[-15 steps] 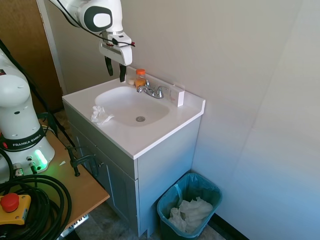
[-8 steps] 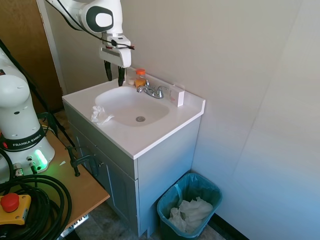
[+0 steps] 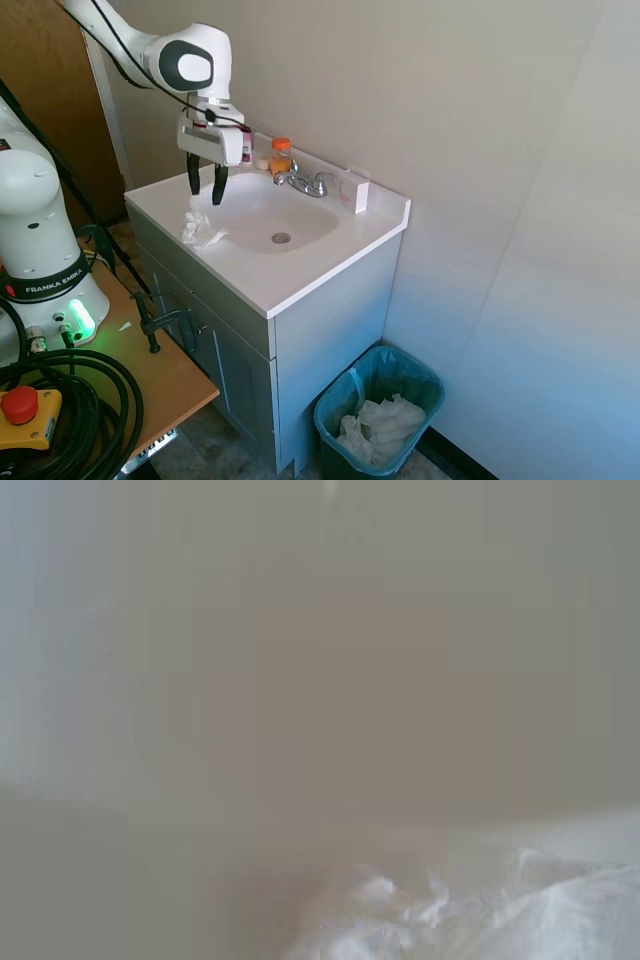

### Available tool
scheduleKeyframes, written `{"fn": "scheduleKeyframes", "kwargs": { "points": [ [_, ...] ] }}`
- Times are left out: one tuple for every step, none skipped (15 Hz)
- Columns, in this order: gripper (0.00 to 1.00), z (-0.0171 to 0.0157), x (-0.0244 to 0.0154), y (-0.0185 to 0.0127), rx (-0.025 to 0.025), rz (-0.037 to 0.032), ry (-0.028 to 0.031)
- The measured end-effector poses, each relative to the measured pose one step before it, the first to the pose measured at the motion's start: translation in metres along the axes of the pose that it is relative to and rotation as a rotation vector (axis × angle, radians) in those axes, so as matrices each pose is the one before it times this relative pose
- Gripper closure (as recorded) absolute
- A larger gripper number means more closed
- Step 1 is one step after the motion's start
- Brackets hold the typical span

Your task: Throw the tissue in the trash bin

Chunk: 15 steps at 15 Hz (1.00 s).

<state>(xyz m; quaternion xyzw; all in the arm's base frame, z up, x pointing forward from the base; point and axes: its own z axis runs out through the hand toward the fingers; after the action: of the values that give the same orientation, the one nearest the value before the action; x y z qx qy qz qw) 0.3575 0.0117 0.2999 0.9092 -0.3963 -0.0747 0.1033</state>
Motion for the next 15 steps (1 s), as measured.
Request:
{"fn": "scheduleKeyframes", "kwargs": {
  "points": [
    [0.0,0.0062,-0.0031,0.00133,-0.0141,0.00056,0.00604],
    [0.0,0.00169,-0.00125,-0.00123,-0.00786,0.00334,0.00853],
    [0.0,0.00275,-0.00044,-0.00183,-0.00719,0.00161,0.00501],
    [0.0,0.00441,-0.00117,-0.00278,-0.00717,-0.00201,-0.00065],
    [0.0,0.00645,-0.00133,-0.00416,-0.00506,-0.00383,-0.00417],
    [0.0,0.00742,-0.00171,-0.00491,-0.00445,-0.00567,-0.00523],
    [0.0,0.00784,-0.00109,-0.00468,-0.00298,-0.0037,-0.00461],
    [0.0,0.00758,-0.00048,-0.00364,-0.0042,-0.00049,-0.0044],
    [0.0,0.00735,-0.00015,-0.00306,-0.00526,0.00003,-0.00212],
    [1.0,0.00605,0.00033,-0.00203,-0.0061,0.00195,0.00148],
    [1.0,0.00448,0.00071,-0.00121,-0.00357,0.00551,0.00135],
    [1.0,0.0029,0.00126,-0.00077,0.00126,0.00477,0.00255],
    [1.0,-0.00004,0.00123,-0.00016,0.00362,0.00448,0.00134],
    [1.0,-0.00014,0.00104,0.00028,0.00355,0.00398,0.00072],
    [1.0,-0.00029,0.001,0.00009,0.00476,0.00284,0.00149]
  ]
}}
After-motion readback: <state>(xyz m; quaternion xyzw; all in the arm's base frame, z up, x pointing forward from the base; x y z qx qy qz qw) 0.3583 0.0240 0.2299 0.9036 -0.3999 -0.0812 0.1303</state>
